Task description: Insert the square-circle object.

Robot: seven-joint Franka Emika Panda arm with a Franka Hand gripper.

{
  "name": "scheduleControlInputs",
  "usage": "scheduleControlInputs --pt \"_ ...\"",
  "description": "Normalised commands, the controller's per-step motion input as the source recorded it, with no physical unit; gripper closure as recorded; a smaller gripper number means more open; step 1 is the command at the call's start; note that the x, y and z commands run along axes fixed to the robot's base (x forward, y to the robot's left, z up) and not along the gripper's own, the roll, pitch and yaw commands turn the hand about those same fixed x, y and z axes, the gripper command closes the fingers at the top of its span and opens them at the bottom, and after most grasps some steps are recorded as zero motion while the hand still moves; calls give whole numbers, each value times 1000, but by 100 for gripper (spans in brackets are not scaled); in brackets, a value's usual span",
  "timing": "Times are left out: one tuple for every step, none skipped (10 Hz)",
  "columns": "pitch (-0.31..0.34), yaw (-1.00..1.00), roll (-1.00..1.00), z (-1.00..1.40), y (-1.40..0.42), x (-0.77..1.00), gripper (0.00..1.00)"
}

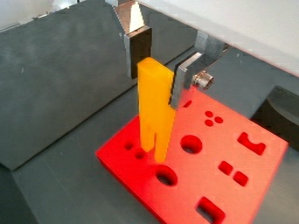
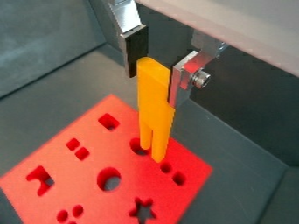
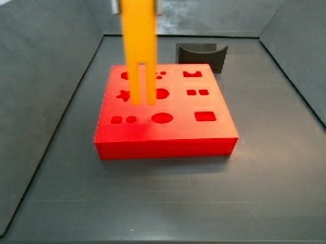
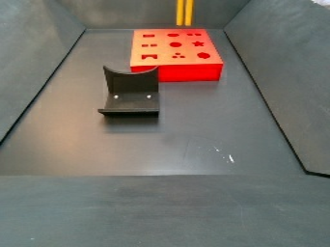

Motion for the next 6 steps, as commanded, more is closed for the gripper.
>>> scheduleControlInputs --pt "-67 -20 0 -91 -49 -586 100" --pt "-151 0 -90 -209 -191 -380 100" --pt "-184 111 -141 -166 -151 -166 100" --pt "-107 317 -123 -131 0 0 100" --pt "-87 120 -121 -63 0 77 100" --pt "-63 34 -40 -74 3 0 100"
